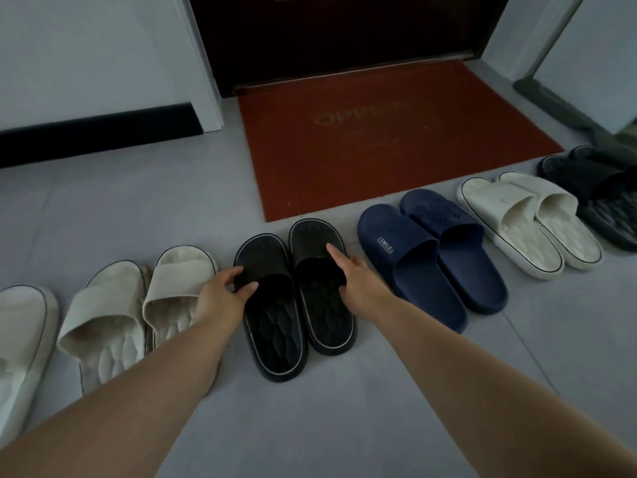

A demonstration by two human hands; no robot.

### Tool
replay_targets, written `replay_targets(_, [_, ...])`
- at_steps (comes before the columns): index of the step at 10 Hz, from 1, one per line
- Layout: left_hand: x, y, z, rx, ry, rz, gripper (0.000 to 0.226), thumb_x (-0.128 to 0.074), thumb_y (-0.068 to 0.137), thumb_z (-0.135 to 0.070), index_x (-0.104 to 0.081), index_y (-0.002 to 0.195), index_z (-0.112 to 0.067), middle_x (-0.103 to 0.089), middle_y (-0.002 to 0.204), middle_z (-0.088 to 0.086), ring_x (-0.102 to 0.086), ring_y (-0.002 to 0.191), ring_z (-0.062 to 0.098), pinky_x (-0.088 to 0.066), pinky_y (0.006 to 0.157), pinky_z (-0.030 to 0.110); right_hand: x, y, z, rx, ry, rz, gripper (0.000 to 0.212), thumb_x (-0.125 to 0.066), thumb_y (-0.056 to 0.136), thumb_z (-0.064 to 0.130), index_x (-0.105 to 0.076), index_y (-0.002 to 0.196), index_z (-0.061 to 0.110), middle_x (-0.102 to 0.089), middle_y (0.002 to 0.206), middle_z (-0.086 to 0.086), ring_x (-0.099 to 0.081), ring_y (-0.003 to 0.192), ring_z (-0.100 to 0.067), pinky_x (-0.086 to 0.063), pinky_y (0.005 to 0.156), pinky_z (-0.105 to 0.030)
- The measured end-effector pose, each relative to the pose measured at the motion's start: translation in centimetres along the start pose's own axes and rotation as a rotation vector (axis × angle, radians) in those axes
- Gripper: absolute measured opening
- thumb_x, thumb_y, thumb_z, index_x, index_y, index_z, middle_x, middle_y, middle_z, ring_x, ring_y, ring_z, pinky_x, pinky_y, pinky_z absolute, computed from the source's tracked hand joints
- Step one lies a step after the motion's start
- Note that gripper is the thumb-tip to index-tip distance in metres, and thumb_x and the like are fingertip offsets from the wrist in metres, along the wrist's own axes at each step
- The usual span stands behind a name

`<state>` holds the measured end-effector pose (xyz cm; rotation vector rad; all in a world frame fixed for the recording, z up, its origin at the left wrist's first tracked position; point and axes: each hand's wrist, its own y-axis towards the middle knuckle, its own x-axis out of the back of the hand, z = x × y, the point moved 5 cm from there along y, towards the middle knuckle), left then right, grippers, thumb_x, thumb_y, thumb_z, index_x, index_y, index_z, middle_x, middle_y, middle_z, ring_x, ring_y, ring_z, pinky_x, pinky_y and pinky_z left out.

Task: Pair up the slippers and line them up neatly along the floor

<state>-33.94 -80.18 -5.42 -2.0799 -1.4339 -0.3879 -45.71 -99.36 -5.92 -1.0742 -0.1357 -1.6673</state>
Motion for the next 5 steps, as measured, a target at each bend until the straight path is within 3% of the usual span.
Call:
replay_targets(1, [-0.1, 0.0, 0.3, 0.030, -0.039, 0.009, 0.044, -0.067, 0.082, -0.014, -0.056, 0.124, -0.009, -0.058, 0.129, 0.014, -0.055, 0.117, 0.028, -0.039, 0.092, 0.028, -0.5, -0.6, 0.2, -0.003, -0.022, 0.011, 0.086, -0.043, 0.087, -0.006, 0.002, 0.147, 0.037, -0.017, 0.154, -0.011, -0.039, 0.132, -0.025, -0.038, 0.103, -0.033])
replay_targets(3, [0.0, -0.1, 0.7, 0.074, -0.088, 0.033, 0.045, -0.067, 0.082, -0.012, -0.055, 0.124, -0.008, -0.056, 0.131, 0.017, -0.053, 0.121, 0.028, -0.043, 0.105, 0.041, 0.0, -0.8, 0.5, -0.016, -0.022, 0.023, 0.087, -0.045, 0.088, -0.003, 0.004, 0.146, 0.039, -0.020, 0.153, -0.008, -0.048, 0.122, -0.028, -0.041, 0.094, -0.032])
replay_targets(4, [-0.1, 0.3, -0.5, 0.069, -0.089, 0.076, 0.051, -0.067, 0.082, -0.011, -0.049, 0.129, -0.006, -0.053, 0.133, 0.014, -0.052, 0.120, 0.026, -0.040, 0.101, 0.029, 0.6, -0.5, -0.1, -0.016, 0.046, 0.004, 0.085, -0.051, 0.087, 0.004, 0.000, 0.147, 0.034, -0.024, 0.152, -0.011, -0.038, 0.131, -0.032, -0.037, 0.106, -0.041])
replay_targets(5, [2.2, 0.9, -5.4, 0.022, -0.171, 0.155, 0.050, -0.065, 0.083, -0.013, -0.048, 0.130, -0.008, -0.057, 0.112, 0.007, -0.053, 0.100, 0.016, -0.038, 0.083, 0.021, 3.3, -0.8, -0.4, 0.002, 0.150, -0.093, 0.076, -0.060, 0.086, 0.012, -0.015, 0.147, 0.020, -0.028, 0.151, -0.012, -0.028, 0.139, -0.032, -0.032, 0.111, -0.042])
